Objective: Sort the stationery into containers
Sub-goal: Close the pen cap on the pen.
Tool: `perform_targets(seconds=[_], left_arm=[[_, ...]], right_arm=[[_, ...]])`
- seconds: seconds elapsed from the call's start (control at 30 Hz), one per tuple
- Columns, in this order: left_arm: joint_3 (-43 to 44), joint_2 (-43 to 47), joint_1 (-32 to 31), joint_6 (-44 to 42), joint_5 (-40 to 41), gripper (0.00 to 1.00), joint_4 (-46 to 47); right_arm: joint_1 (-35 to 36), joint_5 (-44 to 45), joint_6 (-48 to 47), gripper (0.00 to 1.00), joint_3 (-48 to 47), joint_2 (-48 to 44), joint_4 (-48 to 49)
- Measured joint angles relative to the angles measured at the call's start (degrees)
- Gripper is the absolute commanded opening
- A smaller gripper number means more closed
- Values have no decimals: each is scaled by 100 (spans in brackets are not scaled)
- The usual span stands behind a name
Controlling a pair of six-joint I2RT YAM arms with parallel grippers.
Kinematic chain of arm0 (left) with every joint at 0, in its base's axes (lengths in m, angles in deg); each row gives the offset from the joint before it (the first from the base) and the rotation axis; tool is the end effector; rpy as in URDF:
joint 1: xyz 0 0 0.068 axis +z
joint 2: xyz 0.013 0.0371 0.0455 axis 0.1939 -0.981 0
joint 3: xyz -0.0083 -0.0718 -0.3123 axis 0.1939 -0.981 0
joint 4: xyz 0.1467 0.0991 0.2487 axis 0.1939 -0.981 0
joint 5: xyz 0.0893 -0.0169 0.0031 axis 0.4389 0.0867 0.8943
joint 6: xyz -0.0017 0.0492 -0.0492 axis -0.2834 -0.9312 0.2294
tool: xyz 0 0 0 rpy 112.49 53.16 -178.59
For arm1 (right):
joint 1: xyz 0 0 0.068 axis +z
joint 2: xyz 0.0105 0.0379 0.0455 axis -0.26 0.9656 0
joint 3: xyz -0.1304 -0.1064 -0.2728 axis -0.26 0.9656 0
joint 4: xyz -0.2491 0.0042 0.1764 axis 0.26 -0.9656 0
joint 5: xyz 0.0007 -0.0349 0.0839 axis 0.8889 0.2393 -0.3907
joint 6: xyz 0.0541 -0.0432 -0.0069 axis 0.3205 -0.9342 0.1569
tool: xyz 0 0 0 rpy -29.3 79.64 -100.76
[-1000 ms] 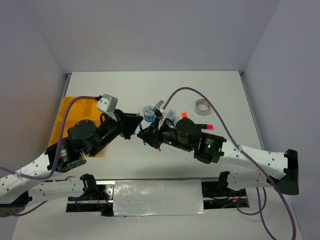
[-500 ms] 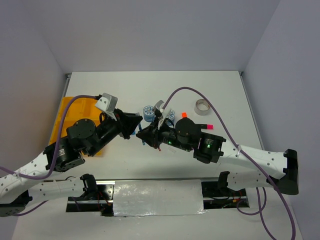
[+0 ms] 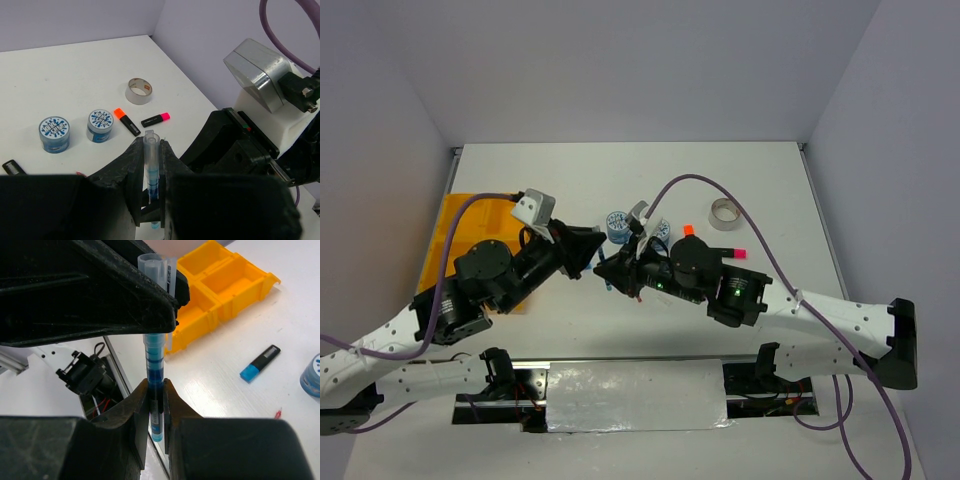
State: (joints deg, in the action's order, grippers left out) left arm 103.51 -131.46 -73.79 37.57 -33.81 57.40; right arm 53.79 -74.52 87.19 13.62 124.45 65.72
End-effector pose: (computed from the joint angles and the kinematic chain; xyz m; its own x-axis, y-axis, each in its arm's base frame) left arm 0.1071 -0.1543 0.4863 -0.2460 -0.3901 -0.8873 0.5540 0.6946 -0.4590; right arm 0.1162 0.2849 0.4112 -0.2692 0.0356 -0.9624 -0.8519 0.4574 0.2552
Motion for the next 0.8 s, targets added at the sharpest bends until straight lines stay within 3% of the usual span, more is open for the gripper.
perform_targets(seconds=[0.23,0.4,0.5,0.53,0.57,0.6,0.63,0.67,0.8], left_arm=[[-785,149,52,330,-142,0,837],[-1449,328,120,669,-225,0,1904],[-1596,376,133,782,-223,0,2074],[-1589,380,133,828,-214,11,2041],[-1567,393,133,852,-203,11,1989],[-1508,400,133,861,-186,26,1867],[-1412,402,127,861,-168,34,1698],[-1325,402,125,852,-155,51,1543],[-890,328,52,763,-44,66,686]], right_arm=[[-31,269,-96,0,-225,-35,-800],[-310,-81,-166,0,-660,-24,-1569],[-380,-293,-179,0,-684,-24,-1679],[-393,-358,-177,0,-671,-24,-1679],[-400,-407,-175,0,-660,-24,-1670],[-400,-461,-168,0,-625,-24,-1622],[-396,-503,-155,0,-577,-24,-1526],[-380,-520,-149,0,-540,-24,-1440],[-319,-501,-122,0,-490,-26,-881]])
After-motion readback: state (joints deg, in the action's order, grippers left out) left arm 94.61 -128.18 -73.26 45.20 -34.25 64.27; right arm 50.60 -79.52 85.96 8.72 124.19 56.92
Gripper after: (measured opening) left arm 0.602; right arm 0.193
